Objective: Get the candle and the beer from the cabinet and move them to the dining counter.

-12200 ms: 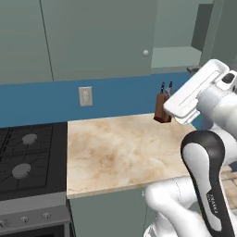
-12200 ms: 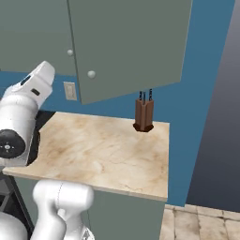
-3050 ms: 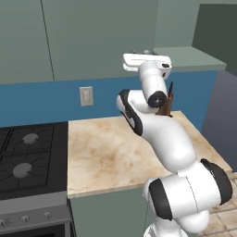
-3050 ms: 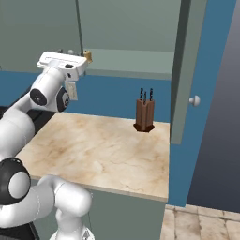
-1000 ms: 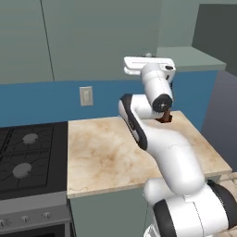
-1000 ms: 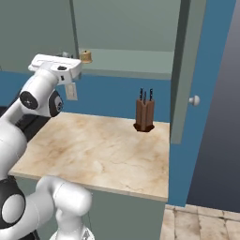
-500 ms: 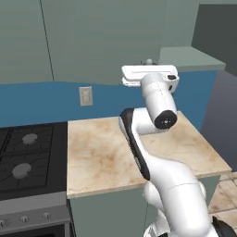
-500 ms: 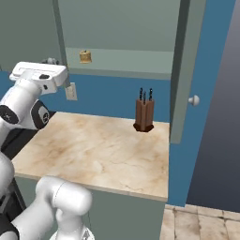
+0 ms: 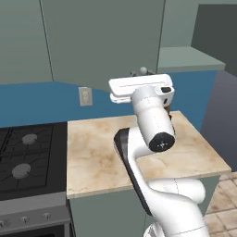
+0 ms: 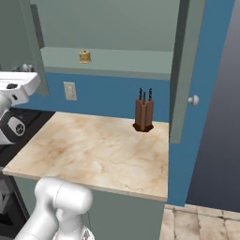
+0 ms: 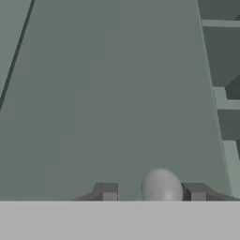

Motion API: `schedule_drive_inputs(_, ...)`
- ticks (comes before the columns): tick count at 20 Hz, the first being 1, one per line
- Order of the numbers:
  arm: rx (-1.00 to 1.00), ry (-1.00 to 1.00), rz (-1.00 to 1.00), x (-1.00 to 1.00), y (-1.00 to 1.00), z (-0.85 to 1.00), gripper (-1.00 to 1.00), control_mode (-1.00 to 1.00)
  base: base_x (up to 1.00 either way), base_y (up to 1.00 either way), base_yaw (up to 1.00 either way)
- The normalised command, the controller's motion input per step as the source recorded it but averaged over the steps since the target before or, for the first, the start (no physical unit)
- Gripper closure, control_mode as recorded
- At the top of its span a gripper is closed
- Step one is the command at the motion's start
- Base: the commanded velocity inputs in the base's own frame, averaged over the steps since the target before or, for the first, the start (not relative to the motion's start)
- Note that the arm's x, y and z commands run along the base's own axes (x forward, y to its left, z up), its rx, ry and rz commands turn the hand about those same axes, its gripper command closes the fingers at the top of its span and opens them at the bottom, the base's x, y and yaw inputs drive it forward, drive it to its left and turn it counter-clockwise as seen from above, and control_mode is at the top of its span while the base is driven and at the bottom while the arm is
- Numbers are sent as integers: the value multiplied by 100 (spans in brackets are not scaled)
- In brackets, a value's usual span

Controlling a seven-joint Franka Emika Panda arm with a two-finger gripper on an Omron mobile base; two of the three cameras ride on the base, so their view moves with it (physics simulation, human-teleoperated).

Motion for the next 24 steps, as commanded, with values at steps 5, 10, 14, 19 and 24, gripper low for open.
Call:
schedule_drive_inputs(5,1,-1,2,-38,18,0,-100,-100,0,0,0)
schedule_drive_inputs(10,12,-10,1,-55,-41,31,-100,-100,0,0,0)
schedule_drive_inputs(14,20,-10,7,-65,-54,39,-100,-100,0,0,0)
schedule_drive_inputs(19,29,-4,14,-36,-66,40,-100,-100,0,0,0)
schedule_drive_inputs(24,32,0,25,-5,-69,21,-100,-100,0,0,0)
